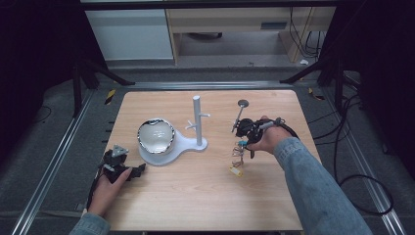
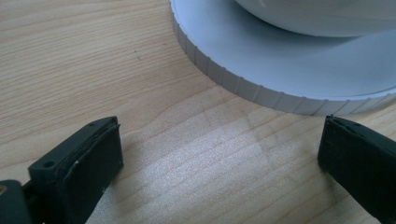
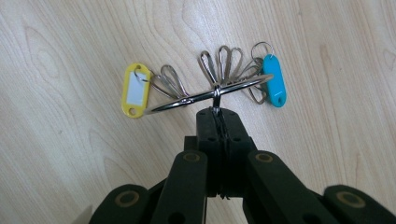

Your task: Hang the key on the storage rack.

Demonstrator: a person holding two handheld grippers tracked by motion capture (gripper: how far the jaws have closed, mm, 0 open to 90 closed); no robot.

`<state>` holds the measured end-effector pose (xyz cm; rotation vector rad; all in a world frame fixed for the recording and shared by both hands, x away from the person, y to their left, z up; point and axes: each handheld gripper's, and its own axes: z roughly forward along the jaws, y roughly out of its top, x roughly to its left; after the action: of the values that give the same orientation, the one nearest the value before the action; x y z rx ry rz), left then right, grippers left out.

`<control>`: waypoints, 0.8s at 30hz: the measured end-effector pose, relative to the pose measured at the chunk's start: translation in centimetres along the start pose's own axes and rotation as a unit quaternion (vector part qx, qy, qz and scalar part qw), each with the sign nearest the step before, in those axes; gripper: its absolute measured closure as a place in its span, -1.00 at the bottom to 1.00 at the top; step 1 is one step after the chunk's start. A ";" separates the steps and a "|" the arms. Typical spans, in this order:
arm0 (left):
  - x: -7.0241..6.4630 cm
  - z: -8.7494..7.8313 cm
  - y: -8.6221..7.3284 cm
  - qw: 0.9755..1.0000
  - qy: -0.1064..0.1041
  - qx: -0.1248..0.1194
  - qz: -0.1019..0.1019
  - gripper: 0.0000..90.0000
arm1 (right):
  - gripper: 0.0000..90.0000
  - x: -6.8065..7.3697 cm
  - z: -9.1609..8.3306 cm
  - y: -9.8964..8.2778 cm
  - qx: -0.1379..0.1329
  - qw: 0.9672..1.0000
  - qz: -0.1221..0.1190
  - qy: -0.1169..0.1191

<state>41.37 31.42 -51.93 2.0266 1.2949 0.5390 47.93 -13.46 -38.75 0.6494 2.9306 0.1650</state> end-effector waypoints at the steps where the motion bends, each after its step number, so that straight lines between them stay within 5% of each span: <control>1: 0.0 0.0 0.0 1.000 0.000 0.000 0.000 -1.00 | 0.97 0.0 0.0 -0.1 0.000 1.000 -0.002 0.000; 24: 0.0 0.0 0.0 1.000 0.000 0.000 0.002 -1.00 | 0.98 -0.8 -5.1 0.1 -0.026 0.999 0.004 -0.033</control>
<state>41.43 31.42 -51.92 2.0301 1.2920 0.5404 47.88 -14.05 -33.65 0.6461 2.8507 0.2171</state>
